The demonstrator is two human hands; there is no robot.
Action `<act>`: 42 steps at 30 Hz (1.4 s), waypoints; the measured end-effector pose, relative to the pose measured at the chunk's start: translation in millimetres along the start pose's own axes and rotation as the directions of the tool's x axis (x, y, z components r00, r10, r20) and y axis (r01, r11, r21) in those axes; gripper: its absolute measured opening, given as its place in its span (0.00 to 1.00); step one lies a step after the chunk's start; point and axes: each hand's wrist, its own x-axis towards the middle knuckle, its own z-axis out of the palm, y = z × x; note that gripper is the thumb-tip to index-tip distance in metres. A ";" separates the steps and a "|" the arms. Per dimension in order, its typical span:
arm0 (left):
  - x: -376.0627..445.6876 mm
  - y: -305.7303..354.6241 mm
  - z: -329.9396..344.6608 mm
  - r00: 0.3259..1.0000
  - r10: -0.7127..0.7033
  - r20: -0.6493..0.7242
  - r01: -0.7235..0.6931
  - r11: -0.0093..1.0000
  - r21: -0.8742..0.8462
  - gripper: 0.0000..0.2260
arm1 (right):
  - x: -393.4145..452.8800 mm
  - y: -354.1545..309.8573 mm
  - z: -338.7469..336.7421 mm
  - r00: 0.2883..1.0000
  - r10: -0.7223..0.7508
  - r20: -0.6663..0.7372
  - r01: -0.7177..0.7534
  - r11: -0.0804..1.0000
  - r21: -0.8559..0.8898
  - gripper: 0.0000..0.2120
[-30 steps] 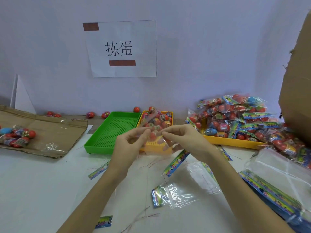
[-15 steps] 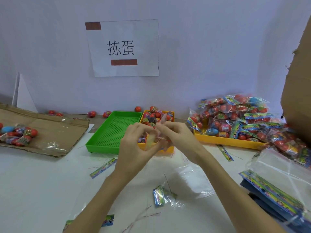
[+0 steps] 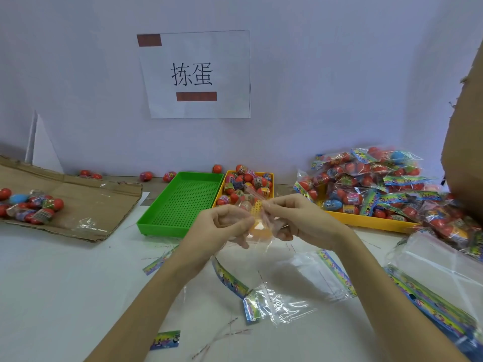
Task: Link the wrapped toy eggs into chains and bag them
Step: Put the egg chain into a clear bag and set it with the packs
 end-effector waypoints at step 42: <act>1.7 -13.1 0.2 0.917 0.374 -0.139 -0.271 0.839 0.472 0.09 | 13.6 -5.4 38.5 0.973 -0.140 -0.185 0.040 0.887 -0.461 0.11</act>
